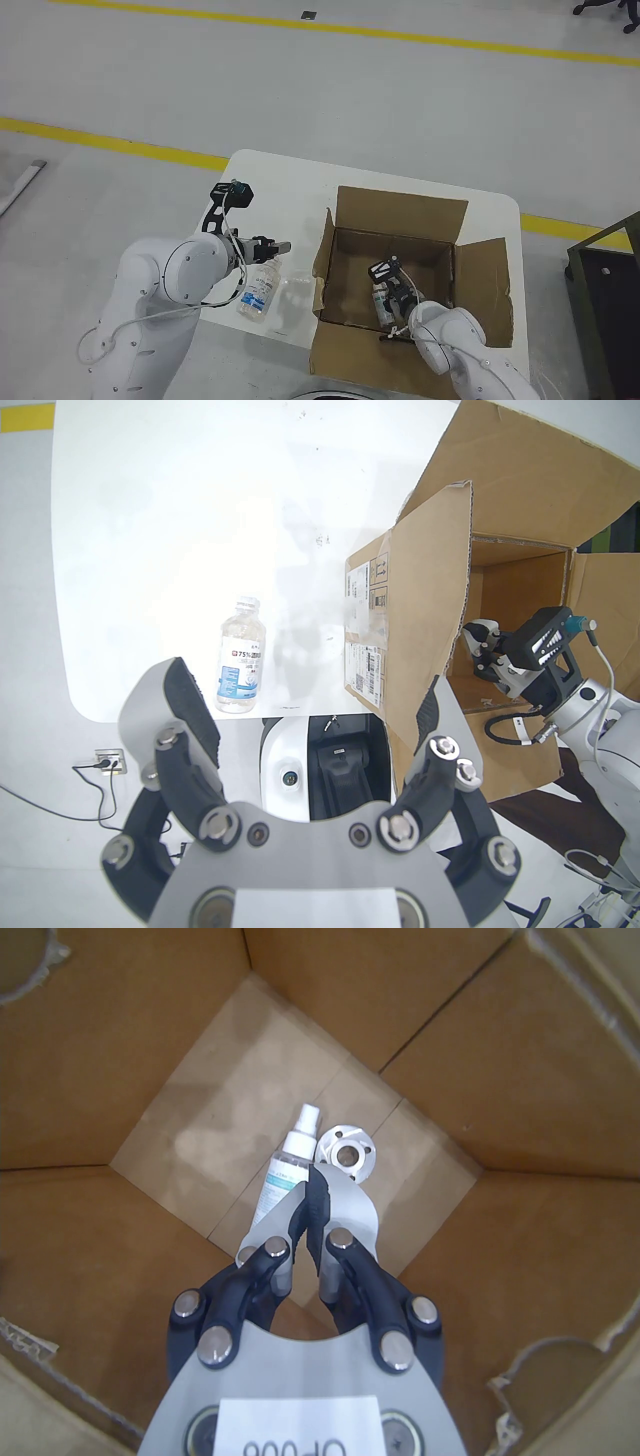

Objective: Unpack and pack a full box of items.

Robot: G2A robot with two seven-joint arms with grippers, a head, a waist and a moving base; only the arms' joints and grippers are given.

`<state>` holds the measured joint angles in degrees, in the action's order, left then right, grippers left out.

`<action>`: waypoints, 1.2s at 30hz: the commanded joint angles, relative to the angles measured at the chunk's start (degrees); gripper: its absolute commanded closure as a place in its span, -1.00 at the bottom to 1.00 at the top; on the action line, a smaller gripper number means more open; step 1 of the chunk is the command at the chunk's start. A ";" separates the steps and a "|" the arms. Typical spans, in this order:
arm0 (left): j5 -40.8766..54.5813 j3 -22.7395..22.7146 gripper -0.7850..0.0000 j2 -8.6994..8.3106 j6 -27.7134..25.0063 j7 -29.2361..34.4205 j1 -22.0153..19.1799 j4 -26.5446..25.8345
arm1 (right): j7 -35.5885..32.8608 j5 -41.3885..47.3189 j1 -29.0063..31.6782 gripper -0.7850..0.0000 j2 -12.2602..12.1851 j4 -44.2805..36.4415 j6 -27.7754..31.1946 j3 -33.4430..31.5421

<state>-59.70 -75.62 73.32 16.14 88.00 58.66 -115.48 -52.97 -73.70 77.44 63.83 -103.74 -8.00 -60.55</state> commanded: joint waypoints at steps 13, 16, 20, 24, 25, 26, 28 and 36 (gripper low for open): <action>0.00 0.00 -1.00 0.00 0.00 0.00 0.00 0.00 | -1.79 1.19 -3.84 0.22 1.95 7.99 -1.73 3.50; 0.00 0.00 -1.00 0.00 0.00 0.00 0.00 0.00 | -1.57 1.25 -4.68 0.19 2.41 9.46 -1.63 4.50; 0.00 0.00 -1.00 0.00 0.00 0.00 0.00 0.00 | -1.74 1.23 -5.53 0.16 2.91 10.73 -1.67 5.34; 0.00 0.00 -1.00 0.00 0.00 0.00 0.00 0.00 | -1.88 1.25 -6.02 0.10 3.32 11.75 -1.61 5.83; 0.00 0.00 -1.00 0.00 0.00 0.00 0.00 0.00 | -1.88 1.40 -6.12 0.06 3.42 12.06 -1.58 5.90; 0.00 0.00 -1.00 0.00 0.00 0.00 0.00 0.00 | -1.87 1.51 -6.21 0.00 3.51 12.44 -1.57 5.97; 0.00 0.00 -1.00 0.00 0.00 0.00 0.00 0.00 | -1.64 1.62 -6.39 0.02 3.70 13.06 -1.55 6.11; 0.00 0.00 -1.00 0.00 0.00 0.00 0.00 0.00 | -1.01 2.66 -7.41 0.02 4.51 16.17 -1.02 6.70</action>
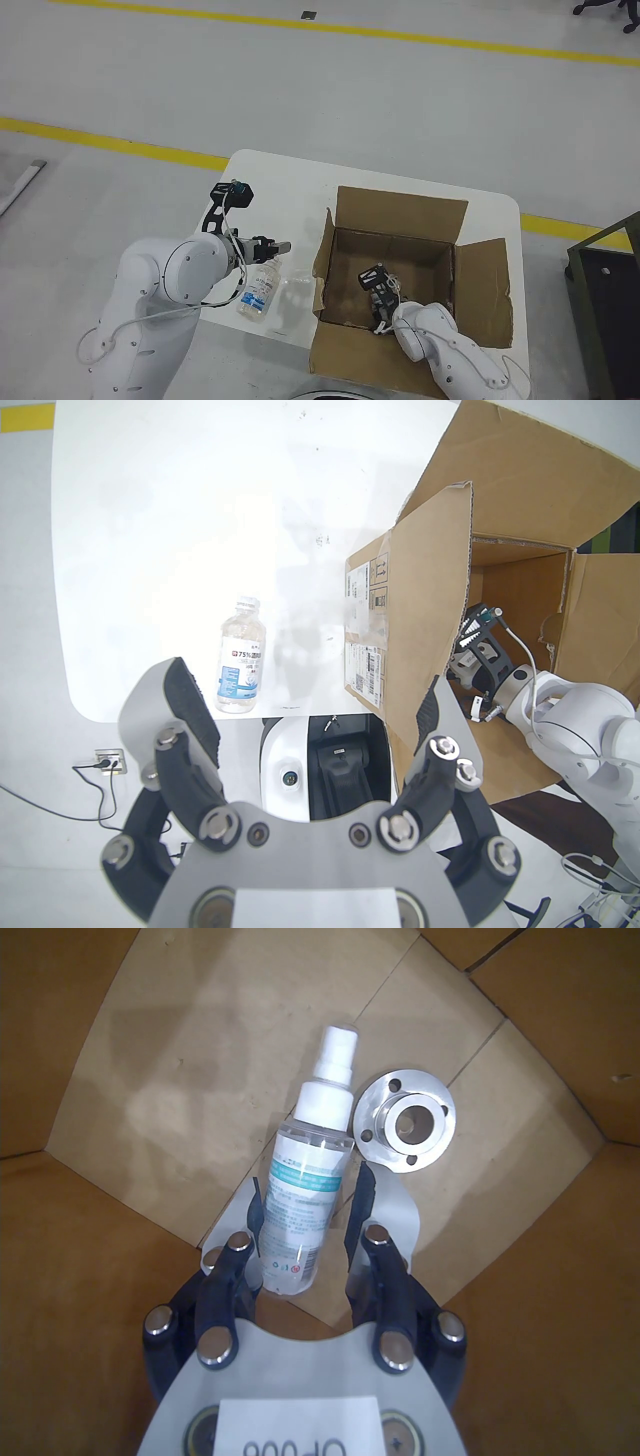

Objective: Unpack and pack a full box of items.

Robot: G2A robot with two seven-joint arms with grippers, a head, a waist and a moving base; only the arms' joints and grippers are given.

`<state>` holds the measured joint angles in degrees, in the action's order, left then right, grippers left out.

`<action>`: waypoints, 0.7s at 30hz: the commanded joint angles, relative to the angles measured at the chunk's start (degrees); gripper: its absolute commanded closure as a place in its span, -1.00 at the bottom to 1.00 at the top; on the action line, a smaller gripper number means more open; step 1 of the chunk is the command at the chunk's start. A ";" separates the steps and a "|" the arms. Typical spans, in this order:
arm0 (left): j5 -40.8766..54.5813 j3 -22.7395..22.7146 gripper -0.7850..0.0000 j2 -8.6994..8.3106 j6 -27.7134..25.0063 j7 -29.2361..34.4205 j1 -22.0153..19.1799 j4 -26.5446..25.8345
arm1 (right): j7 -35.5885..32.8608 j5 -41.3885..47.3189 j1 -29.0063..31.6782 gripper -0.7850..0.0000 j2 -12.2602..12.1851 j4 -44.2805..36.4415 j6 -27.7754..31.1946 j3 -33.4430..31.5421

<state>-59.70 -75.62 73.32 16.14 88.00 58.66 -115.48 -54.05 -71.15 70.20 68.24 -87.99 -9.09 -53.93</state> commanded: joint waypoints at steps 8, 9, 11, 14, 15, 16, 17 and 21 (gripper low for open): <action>0.00 0.00 -1.00 0.00 0.00 0.00 0.00 0.00 | 0.12 0.62 -1.76 0.02 1.02 3.05 0.59 1.20; 0.00 0.00 -1.00 0.00 0.00 0.00 0.00 0.00 | 0.08 0.57 -1.94 0.04 1.11 3.34 0.65 1.29; 0.00 0.00 -1.00 0.00 0.00 0.00 0.00 0.00 | 0.01 0.61 -2.19 0.19 1.28 3.69 0.77 1.41; 0.00 0.00 -1.00 0.00 0.00 0.00 0.00 0.00 | -0.02 0.50 -2.42 0.80 1.47 3.96 0.92 1.41; 0.00 0.00 -1.00 0.00 0.00 0.00 0.00 0.00 | -0.03 0.40 -2.47 1.00 1.51 3.76 0.87 1.32; 0.00 0.00 -1.00 0.00 0.00 0.00 0.00 0.00 | -0.05 0.30 -2.41 1.00 1.53 3.46 0.88 1.20; 0.00 0.00 -1.00 0.00 0.00 0.00 0.00 0.00 | 0.00 0.19 -2.31 1.00 1.52 2.99 0.91 0.97; 0.00 0.00 -1.00 0.00 0.00 0.00 0.00 0.00 | 0.99 0.00 -0.97 1.00 1.15 -0.63 1.08 -1.24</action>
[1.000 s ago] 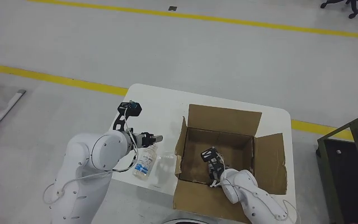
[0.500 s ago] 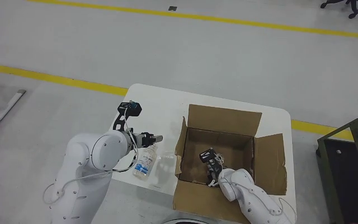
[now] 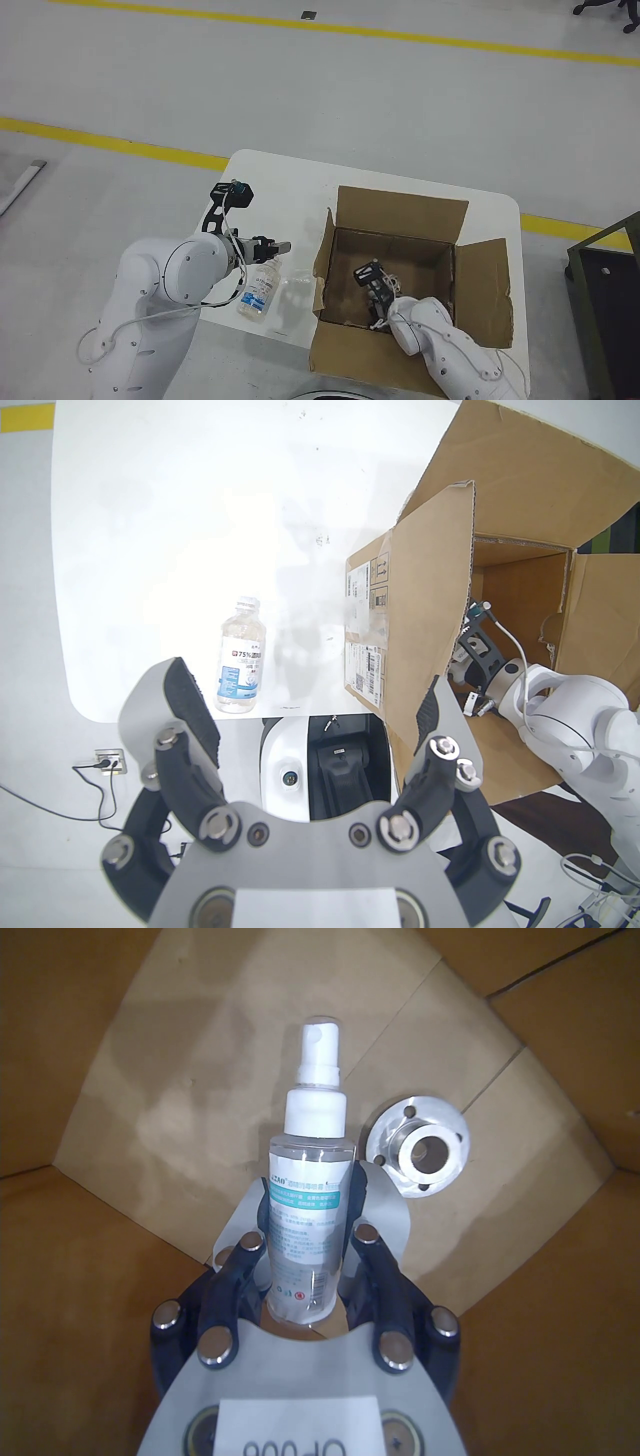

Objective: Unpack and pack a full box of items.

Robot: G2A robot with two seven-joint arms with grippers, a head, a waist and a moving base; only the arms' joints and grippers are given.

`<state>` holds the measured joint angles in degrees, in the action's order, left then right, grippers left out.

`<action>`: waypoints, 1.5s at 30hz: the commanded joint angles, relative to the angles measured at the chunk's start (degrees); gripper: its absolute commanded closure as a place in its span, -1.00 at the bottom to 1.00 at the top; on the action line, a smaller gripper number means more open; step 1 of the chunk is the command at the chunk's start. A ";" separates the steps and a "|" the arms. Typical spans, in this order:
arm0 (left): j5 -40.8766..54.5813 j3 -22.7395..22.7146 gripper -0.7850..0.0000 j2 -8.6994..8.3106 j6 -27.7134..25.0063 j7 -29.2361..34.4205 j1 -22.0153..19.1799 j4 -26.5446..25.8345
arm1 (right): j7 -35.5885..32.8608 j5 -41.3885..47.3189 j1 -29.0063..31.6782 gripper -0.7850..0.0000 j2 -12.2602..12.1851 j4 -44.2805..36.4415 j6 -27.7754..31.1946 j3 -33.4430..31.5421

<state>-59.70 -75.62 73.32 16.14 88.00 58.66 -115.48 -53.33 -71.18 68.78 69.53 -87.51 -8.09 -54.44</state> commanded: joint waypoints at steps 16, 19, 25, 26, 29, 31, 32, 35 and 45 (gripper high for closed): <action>0.00 0.00 -1.00 0.00 0.00 0.00 0.00 0.00 | 18.85 9.09 20.35 1.00 -3.92 -30.93 11.93 -25.44; 0.00 0.00 -1.00 0.00 0.00 0.00 0.00 0.00 | 21.95 10.31 23.22 1.00 -4.12 -32.90 13.23 -27.99; 0.00 0.00 -1.00 0.00 0.00 0.00 0.00 0.00 | 21.95 10.31 23.22 1.00 -4.12 -32.90 13.23 -27.99; 0.00 0.00 -1.00 0.00 0.00 0.00 0.00 0.00 | 21.95 10.31 23.22 1.00 -4.12 -32.90 13.23 -27.99; 0.00 0.00 -1.00 0.00 0.00 0.00 0.00 0.00 | 21.95 10.31 23.22 1.00 -4.12 -32.90 13.23 -27.99; 0.00 0.00 -1.00 0.00 0.00 0.00 0.00 0.00 | 22.16 10.36 23.21 1.00 -4.12 -32.96 13.35 -27.94; 0.00 0.00 -1.00 0.00 0.00 0.00 0.00 0.00 | 22.79 10.37 23.20 1.00 -4.11 -33.14 13.91 -27.80; 0.00 0.00 -1.00 0.00 0.00 0.00 0.00 0.00 | 25.25 8.14 23.53 1.00 -4.21 -35.82 12.71 -30.01; 0.00 0.00 -1.00 0.00 0.00 0.00 0.00 0.00 | 29.64 14.10 34.00 1.00 -4.42 -47.13 10.42 -51.96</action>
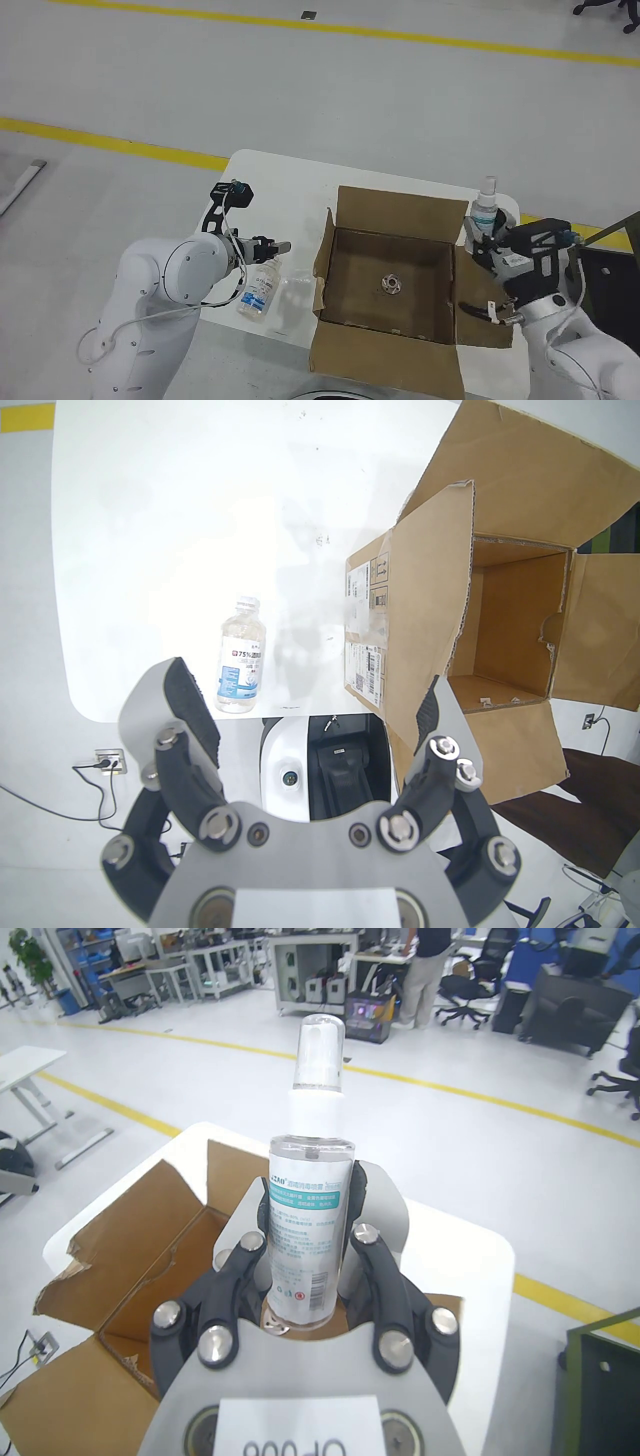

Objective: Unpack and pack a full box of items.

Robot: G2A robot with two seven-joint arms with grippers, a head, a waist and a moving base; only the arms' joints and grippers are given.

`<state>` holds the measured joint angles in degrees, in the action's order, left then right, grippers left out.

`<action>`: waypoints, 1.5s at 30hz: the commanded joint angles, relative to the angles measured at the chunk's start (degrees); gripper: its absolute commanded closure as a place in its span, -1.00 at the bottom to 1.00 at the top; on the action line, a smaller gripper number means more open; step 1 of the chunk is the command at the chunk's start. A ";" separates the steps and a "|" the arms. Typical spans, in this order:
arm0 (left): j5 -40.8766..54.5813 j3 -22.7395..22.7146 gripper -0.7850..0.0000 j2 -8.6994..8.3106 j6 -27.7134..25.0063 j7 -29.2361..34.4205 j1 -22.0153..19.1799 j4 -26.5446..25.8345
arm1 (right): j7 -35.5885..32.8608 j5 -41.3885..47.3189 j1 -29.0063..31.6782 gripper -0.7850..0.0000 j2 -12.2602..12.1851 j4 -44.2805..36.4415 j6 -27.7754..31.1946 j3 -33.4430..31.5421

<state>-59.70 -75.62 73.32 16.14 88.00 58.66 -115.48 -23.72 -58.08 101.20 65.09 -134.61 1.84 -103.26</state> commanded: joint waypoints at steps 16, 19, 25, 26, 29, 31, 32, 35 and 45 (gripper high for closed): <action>0.00 0.00 -1.00 0.00 0.00 0.00 0.00 0.00 | -7.32 -0.08 20.24 1.00 1.73 8.74 -2.40 -17.56; 0.00 0.00 -1.00 0.00 0.00 0.00 0.00 0.00 | -9.24 -2.03 19.87 1.00 1.83 11.93 -2.77 -14.28; 0.00 0.00 -1.00 0.00 0.00 0.00 0.00 0.00 | -12.45 -2.58 15.74 1.00 1.84 19.73 -0.94 -7.50; 0.00 0.00 -1.00 0.00 0.00 0.00 0.00 0.00 | -13.00 -2.84 15.12 1.00 1.83 21.00 -0.58 -6.61; 0.00 0.00 -1.00 0.00 0.00 0.00 0.00 0.00 | -14.80 -4.59 13.34 1.00 1.73 23.92 0.46 -4.42; 0.00 0.00 -1.00 0.00 0.00 0.00 0.00 0.00 | -15.88 -5.69 12.18 1.00 1.69 25.15 0.45 -3.40; 0.00 0.00 -1.00 0.00 0.00 0.00 0.00 0.00 | -16.25 -5.88 11.68 1.00 1.69 25.54 0.44 -2.92; 0.00 0.00 -1.00 0.00 0.00 0.00 0.00 0.00 | -16.85 -6.60 10.60 1.00 1.69 26.53 0.91 -1.58; 0.00 0.00 -1.00 0.00 0.00 0.00 0.00 0.00 | -17.56 -8.15 7.25 1.00 1.88 29.98 1.44 3.60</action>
<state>-59.70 -75.62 73.32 16.14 88.00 58.66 -115.48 -41.31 -66.15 108.77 66.95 -104.96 3.43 -99.98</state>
